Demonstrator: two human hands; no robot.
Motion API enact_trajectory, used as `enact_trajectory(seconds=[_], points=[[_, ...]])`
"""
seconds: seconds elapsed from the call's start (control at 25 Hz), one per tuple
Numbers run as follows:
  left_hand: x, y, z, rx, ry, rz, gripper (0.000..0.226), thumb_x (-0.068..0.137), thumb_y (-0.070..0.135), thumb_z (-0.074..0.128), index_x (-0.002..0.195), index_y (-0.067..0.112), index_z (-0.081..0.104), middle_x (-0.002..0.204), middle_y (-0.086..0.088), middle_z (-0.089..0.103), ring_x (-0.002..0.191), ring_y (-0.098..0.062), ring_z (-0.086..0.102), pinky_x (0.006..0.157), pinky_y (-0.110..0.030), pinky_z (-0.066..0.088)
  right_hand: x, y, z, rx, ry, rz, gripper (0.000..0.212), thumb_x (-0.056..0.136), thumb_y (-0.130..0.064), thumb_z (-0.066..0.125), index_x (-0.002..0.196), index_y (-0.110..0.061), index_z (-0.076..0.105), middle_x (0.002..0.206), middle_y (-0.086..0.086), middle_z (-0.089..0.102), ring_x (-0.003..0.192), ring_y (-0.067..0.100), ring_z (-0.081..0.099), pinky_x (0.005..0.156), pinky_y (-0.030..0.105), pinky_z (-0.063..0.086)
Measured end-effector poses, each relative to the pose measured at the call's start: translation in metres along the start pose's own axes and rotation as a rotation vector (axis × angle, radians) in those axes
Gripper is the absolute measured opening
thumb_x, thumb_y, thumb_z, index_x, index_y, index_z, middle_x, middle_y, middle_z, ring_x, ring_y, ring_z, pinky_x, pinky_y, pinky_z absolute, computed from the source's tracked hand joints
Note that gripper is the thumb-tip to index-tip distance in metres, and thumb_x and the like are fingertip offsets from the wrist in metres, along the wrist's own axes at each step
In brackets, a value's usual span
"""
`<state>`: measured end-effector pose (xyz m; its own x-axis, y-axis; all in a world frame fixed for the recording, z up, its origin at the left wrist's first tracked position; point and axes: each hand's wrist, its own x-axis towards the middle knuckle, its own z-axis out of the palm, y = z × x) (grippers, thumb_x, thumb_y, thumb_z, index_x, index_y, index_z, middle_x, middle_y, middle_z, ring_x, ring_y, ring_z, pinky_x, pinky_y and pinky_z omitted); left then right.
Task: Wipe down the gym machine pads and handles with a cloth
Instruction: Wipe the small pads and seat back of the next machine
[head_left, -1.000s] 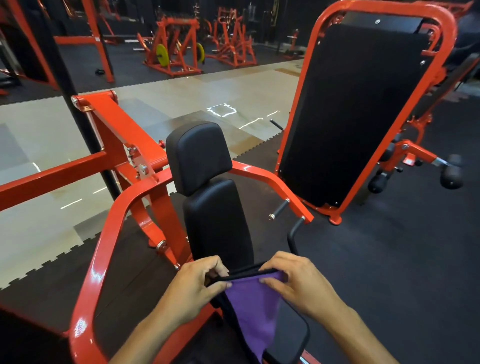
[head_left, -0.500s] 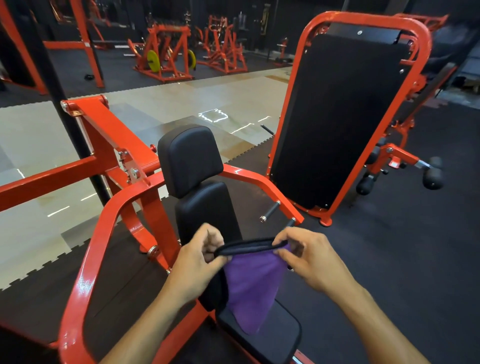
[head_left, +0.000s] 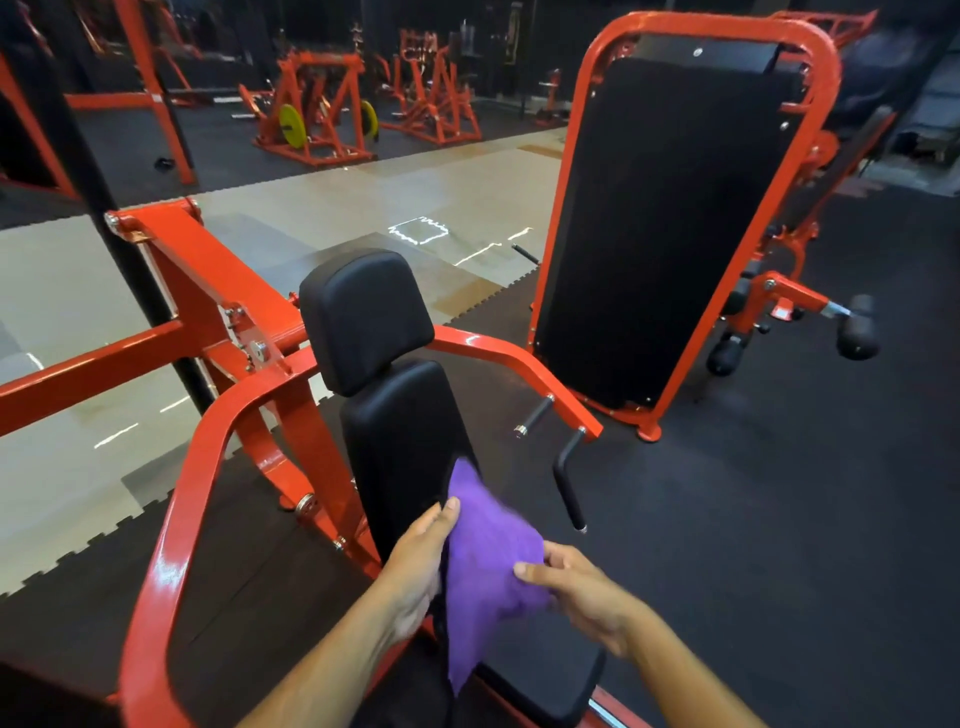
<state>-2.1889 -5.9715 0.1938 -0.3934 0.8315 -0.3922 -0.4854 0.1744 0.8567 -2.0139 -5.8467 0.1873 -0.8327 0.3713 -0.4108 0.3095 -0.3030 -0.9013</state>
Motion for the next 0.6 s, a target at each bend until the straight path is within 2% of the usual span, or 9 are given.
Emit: enact_trajectory(seconds=[0.08, 0.16, 0.24, 0.32, 0.4, 0.48, 0.52, 0.56, 0.6], points=[[-0.005, -0.01, -0.017, 0.178, -0.106, -0.1, 0.043, 0.096, 0.034, 0.07, 0.136, 0.032, 0.056, 0.128, 0.001, 0.073, 0.118, -0.019, 0.069, 0.103, -0.048, 0.054, 0.008, 0.02, 0.007, 0.096, 0.063, -0.017, 0.04, 0.092, -0.021, 0.071, 0.129, -0.007, 0.064, 0.125, 0.016, 0.069, 0.117, 0.03, 0.066, 0.103, 0.043, 0.05], [-0.008, -0.026, -0.034, 0.29, -0.194, -0.24, 0.055, 0.092, 0.018, 0.077, 0.13, 0.045, 0.048, 0.13, 0.006, 0.071, 0.12, -0.016, 0.068, 0.093, -0.046, 0.059, 0.015, 0.031, 0.01, 0.153, 0.151, -0.001, 0.03, 0.099, -0.013, 0.061, 0.127, -0.007, 0.065, 0.121, 0.015, 0.072, 0.116, 0.031, 0.067, 0.105, 0.047, 0.05], [-0.002, -0.04, -0.045, 0.275, -0.177, -0.283, 0.056, 0.094, 0.004, 0.071, 0.133, 0.038, 0.05, 0.13, 0.0, 0.072, 0.119, -0.019, 0.068, 0.091, -0.047, 0.057, 0.021, 0.04, 0.009, 0.114, 0.238, 0.057, 0.028, 0.102, -0.009, 0.052, 0.126, -0.009, 0.065, 0.116, 0.011, 0.074, 0.112, 0.027, 0.07, 0.104, 0.048, 0.051], [0.01, -0.035, -0.044, 0.269, -0.126, -0.252, 0.05, 0.096, 0.0, 0.064, 0.137, 0.027, 0.055, 0.136, -0.005, 0.068, 0.12, -0.019, 0.067, 0.096, -0.047, 0.052, 0.031, 0.039, 0.007, 0.084, 0.3, 0.072, 0.03, 0.104, -0.009, 0.048, 0.127, -0.017, 0.065, 0.116, 0.005, 0.074, 0.111, 0.024, 0.07, 0.102, 0.051, 0.052], [0.023, -0.006, -0.037, 0.216, -0.075, -0.112, 0.049, 0.096, 0.001, 0.065, 0.138, 0.025, 0.056, 0.146, -0.007, 0.06, 0.127, -0.019, 0.062, 0.099, -0.045, 0.051, 0.039, 0.004, 0.007, 0.071, 0.382, -0.113, 0.033, 0.102, -0.009, 0.052, 0.13, -0.023, 0.063, 0.124, 0.0, 0.071, 0.118, 0.023, 0.066, 0.104, 0.048, 0.051], [0.031, 0.046, -0.026, 0.149, -0.087, 0.141, 0.049, 0.097, -0.006, 0.06, 0.139, 0.019, 0.054, 0.142, -0.006, 0.063, 0.127, -0.018, 0.062, 0.104, -0.043, 0.05, 0.043, -0.055, 0.007, -0.005, 0.425, -0.411, 0.037, 0.099, -0.001, 0.054, 0.13, -0.019, 0.064, 0.126, 0.0, 0.07, 0.121, 0.016, 0.064, 0.104, 0.034, 0.051], [0.031, 0.075, -0.019, 0.156, -0.077, 0.24, 0.051, 0.097, -0.008, 0.058, 0.141, 0.017, 0.052, 0.141, -0.005, 0.064, 0.127, -0.018, 0.062, 0.106, -0.041, 0.05, 0.042, -0.086, 0.007, -0.098, 0.416, -0.544, 0.035, 0.097, 0.005, 0.053, 0.122, -0.014, 0.068, 0.121, 0.002, 0.071, 0.115, 0.012, 0.065, 0.099, 0.03, 0.051], [0.027, 0.098, -0.012, 0.142, -0.097, 0.343, 0.052, 0.096, -0.009, 0.059, 0.142, 0.016, 0.053, 0.139, -0.004, 0.066, 0.125, -0.016, 0.063, 0.104, -0.037, 0.052, 0.039, -0.111, 0.008, -0.221, 0.402, -0.658, 0.033, 0.093, 0.011, 0.051, 0.11, -0.009, 0.071, 0.112, 0.006, 0.072, 0.107, 0.014, 0.066, 0.093, 0.032, 0.052], [0.023, 0.114, -0.008, 0.194, -0.044, 0.395, 0.05, 0.095, -0.011, 0.059, 0.138, 0.015, 0.057, 0.133, -0.002, 0.07, 0.119, -0.012, 0.066, 0.098, -0.033, 0.055, 0.036, -0.128, 0.008, -0.352, 0.4, -0.747, 0.03, 0.087, 0.015, 0.048, 0.095, -0.004, 0.071, 0.103, 0.011, 0.068, 0.1, 0.022, 0.064, 0.087, 0.039, 0.05]])
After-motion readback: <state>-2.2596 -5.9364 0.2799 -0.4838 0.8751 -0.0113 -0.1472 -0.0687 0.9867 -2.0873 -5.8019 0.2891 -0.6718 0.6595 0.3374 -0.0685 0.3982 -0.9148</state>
